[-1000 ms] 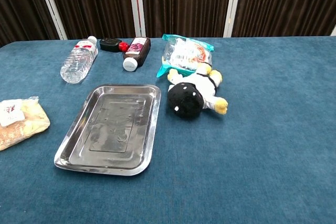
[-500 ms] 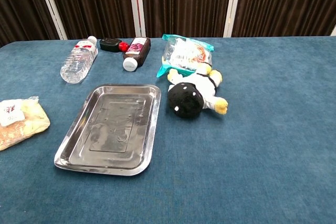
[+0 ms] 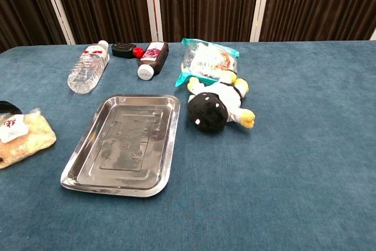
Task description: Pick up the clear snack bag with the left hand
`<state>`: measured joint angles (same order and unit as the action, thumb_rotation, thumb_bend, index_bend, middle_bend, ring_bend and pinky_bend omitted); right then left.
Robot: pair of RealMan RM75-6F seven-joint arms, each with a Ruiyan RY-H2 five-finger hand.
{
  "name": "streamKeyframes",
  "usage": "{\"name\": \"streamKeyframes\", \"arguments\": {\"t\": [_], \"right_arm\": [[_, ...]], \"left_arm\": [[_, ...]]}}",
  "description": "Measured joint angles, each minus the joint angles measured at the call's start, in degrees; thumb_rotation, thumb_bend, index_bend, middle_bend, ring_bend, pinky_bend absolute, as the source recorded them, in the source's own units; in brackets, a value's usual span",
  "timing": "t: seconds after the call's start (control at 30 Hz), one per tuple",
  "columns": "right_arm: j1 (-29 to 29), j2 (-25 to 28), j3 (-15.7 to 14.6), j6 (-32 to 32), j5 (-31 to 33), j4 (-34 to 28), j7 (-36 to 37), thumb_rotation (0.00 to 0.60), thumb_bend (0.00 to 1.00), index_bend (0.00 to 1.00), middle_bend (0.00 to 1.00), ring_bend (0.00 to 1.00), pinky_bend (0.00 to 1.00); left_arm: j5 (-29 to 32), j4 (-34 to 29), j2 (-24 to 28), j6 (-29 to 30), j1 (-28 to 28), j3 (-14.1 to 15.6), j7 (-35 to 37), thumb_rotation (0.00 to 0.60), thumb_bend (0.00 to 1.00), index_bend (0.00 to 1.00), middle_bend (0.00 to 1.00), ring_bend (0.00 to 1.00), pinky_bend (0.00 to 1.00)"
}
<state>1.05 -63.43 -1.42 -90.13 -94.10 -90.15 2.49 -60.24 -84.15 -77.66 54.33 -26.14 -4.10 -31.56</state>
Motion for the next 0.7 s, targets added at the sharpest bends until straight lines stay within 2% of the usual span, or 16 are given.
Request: {"name": "streamKeyframes", "arguments": {"t": [0.03, 0.1, 0.3, 0.5, 0.7], "right_arm": [[0.03, 0.05, 0.0, -0.05, 0.01, -0.01, 0.12, 0.6, 0.3, 0.0, 0.0, 0.0, 0.08], [0.09, 0.17, 0.04, -0.17, 0.09, -0.01, 0.44, 0.6, 0.3, 0.0, 0.0, 0.0, 0.08], [0.32, 0.41, 0.24, -0.74, 0.26, 0.07, 1.18, 0.6, 0.3, 0.0, 0.0, 0.0, 0.08], [0.32, 0.17, 0.29, -0.92, -0.02, 0.11, 0.68, 0.6, 0.3, 0.0, 0.0, 0.0, 0.08], [0.21, 0.08, 0.43, -0.97, -0.18, -0.05, 0.22, 0.6, 0.3, 0.0, 0.0, 0.0, 0.08]], "left_arm": [[-0.13, 0.47, -0.78, 0.71, -0.11, 0.18, -0.47, 0.6, 0.32, 0.6, 0.6, 0.55, 0.66], [-0.56, 0.83, -1.56, 2.02, -0.15, 0.47, -0.95, 0.6, 0.33, 0.65, 0.65, 0.6, 0.69], [-3.87, -2.29, -0.01, 6.4, 0.52, 0.55, 0.47, 0.6, 0.33, 0.65, 0.66, 0.61, 0.69], [-8.59, -12.44, 6.88, 9.84, 1.47, -0.29, 5.52, 0.6, 0.31, 0.62, 0.64, 0.59, 0.68], [-14.05, -24.72, 12.6, 12.23, 0.92, -2.06, 8.74, 0.6, 0.28, 0.52, 0.56, 0.56, 0.64]]}}
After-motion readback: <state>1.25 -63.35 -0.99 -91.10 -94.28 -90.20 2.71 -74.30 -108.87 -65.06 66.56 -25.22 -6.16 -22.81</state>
